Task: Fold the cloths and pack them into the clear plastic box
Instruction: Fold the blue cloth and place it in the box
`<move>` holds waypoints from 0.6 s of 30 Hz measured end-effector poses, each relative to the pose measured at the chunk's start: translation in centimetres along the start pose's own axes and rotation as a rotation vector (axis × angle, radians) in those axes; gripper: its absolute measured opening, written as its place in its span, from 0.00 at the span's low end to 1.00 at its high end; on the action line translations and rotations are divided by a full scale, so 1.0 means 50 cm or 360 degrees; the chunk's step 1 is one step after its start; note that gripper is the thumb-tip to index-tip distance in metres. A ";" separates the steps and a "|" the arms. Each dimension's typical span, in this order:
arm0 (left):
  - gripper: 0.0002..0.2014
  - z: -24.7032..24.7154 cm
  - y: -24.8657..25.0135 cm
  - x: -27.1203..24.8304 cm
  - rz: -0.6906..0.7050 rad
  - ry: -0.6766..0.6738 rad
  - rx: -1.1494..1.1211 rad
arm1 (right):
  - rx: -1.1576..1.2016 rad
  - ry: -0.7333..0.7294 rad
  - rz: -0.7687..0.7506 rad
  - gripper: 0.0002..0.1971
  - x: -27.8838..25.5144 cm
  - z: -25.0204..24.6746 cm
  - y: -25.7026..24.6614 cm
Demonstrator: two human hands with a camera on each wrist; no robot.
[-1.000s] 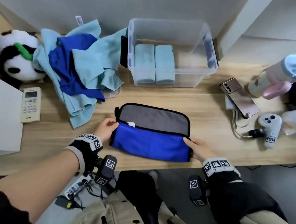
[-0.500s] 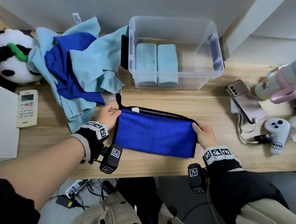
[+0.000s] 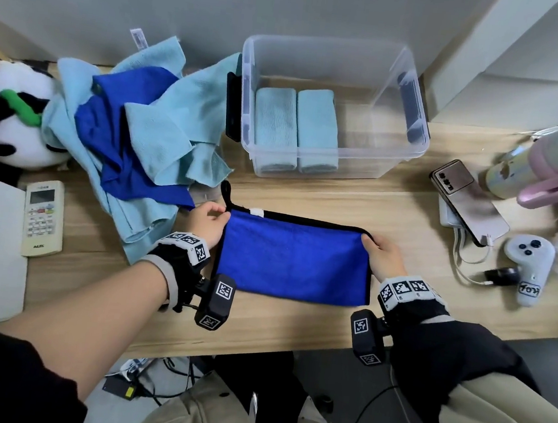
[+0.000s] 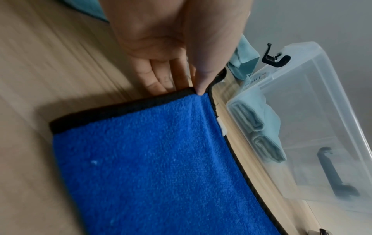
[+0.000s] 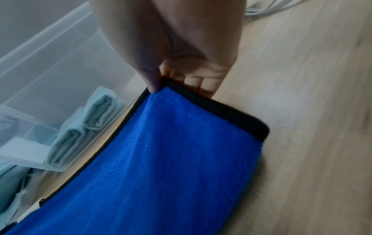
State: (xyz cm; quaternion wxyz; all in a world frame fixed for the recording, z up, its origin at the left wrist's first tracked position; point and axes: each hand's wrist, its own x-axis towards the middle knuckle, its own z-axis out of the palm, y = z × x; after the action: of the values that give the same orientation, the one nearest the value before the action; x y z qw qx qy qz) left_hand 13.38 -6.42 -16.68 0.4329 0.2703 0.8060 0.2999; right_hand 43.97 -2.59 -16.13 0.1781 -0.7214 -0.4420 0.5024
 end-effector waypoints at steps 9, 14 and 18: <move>0.07 -0.001 0.016 0.002 0.0024 -0.0061 0.0155 | 0.0079 0.0226 0.0053 0.13 -0.004 -0.002 0.001; 0.19 0.004 0.011 0.000 -0.0097 -0.0086 0.0284 | -0.0198 0.0584 0.0225 0.11 -0.045 -0.013 0.006; 0.09 0.008 0.010 -0.008 -0.0208 -0.0234 0.0441 | -0.0436 0.0395 0.0412 0.17 -0.082 -0.010 0.007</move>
State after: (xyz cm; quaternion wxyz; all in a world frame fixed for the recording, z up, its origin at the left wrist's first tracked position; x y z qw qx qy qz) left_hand 14.01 -6.26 -16.31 0.4679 0.2957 0.8216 0.1366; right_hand 44.13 -6.04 -13.84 0.0655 -0.8459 -0.3846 0.3637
